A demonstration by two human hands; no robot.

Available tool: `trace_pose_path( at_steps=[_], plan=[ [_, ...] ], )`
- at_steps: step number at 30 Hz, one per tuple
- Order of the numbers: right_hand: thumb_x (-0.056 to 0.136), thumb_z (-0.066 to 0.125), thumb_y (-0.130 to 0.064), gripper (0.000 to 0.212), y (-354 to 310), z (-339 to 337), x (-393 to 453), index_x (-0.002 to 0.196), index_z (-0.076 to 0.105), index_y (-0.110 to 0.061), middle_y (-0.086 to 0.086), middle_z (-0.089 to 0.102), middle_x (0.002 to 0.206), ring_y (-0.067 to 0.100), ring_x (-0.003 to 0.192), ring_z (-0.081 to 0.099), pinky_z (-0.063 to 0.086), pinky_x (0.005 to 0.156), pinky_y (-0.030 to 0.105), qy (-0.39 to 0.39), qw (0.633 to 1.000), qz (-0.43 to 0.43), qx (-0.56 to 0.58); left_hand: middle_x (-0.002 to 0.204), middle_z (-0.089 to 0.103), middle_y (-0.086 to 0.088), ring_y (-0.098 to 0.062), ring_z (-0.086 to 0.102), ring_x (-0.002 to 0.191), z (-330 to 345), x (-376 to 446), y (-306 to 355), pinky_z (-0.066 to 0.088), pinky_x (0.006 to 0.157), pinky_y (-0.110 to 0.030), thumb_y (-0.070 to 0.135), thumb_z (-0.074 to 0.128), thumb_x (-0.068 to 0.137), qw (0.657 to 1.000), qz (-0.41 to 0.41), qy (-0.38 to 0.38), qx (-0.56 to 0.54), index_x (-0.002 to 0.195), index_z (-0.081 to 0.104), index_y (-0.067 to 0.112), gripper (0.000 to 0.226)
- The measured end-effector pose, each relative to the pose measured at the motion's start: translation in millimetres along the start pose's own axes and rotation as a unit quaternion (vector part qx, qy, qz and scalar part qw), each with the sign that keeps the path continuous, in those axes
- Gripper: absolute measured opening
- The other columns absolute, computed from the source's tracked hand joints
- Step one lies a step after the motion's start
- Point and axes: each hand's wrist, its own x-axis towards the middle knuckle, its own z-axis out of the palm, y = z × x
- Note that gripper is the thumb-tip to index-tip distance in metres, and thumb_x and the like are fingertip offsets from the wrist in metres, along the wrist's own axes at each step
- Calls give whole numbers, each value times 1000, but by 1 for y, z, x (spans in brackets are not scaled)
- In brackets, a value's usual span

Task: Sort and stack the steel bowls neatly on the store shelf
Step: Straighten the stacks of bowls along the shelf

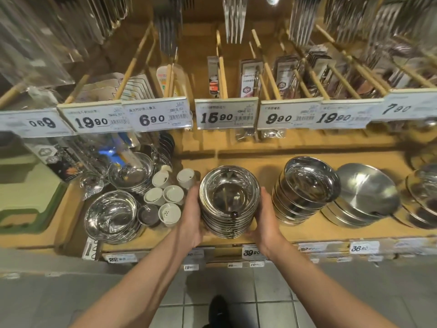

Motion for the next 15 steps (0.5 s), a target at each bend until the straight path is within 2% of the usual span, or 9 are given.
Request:
trace_pose_path(
  at_steps=[2, 3, 7, 8, 11, 13, 15],
  plan=[
    [94, 24, -75, 47, 2, 0, -13, 101, 69, -62, -34, 71, 102, -16, 94, 65, 49, 79, 38, -10, 1000, -27, -7, 104, 77, -1, -27, 65, 107, 1, -14, -2, 55, 87, -57, 75, 37, 85, 1000, 12, 8, -12, 104, 77, 35, 59],
    [94, 24, -75, 46, 2, -1, -20, 102, 68, -64, -35, 71, 102, -18, 91, 63, 49, 80, 39, -15, 999, -35, -5, 105, 77, 0, -28, 65, 108, 3, -21, -2, 54, 89, -56, 74, 38, 86, 1000, 19, 6, -12, 105, 77, 34, 58],
    [96, 23, -76, 48, -3, -7, -50, 113, 65, -60, -31, 70, 112, -17, 96, 63, 49, 80, 38, -48, 997, -56, 3, 96, 79, -1, -21, 76, 81, 14, -58, -7, 61, 60, -39, 70, 40, 86, 999, 45, 3, -12, 95, 81, 30, 58],
    [96, 23, -76, 49, -5, -10, -60, 114, 65, -59, -30, 71, 113, -16, 96, 64, 49, 79, 36, -54, 997, -56, 5, 94, 79, -1, -22, 76, 79, 19, -69, -9, 61, 59, -40, 69, 39, 85, 998, 54, 8, -8, 92, 81, 30, 58],
    [96, 28, -75, 48, -13, -23, -95, 100, 71, -56, -28, 73, 104, -16, 85, 65, 47, 77, 33, -41, 997, -60, -1, 99, 79, -3, -30, 67, 101, 36, -107, -19, 57, 83, -52, 75, 38, 78, 997, 75, 25, 12, 96, 80, 30, 63],
    [94, 31, -76, 46, -18, -40, -120, 91, 72, -55, -28, 74, 95, -15, 75, 65, 45, 75, 33, -21, 998, -58, -5, 102, 78, -4, -30, 62, 108, 52, -134, -28, 56, 82, -53, 76, 38, 79, 995, 86, 39, 17, 93, 79, 32, 61],
    [93, 30, -77, 47, -22, -61, -143, 91, 71, -53, -26, 74, 92, -14, 71, 65, 45, 74, 34, -16, 998, -67, -13, 111, 73, -6, -31, 59, 109, 73, -156, -40, 58, 74, -50, 73, 41, 80, 995, 93, 41, 19, 95, 78, 31, 59]
  ],
)
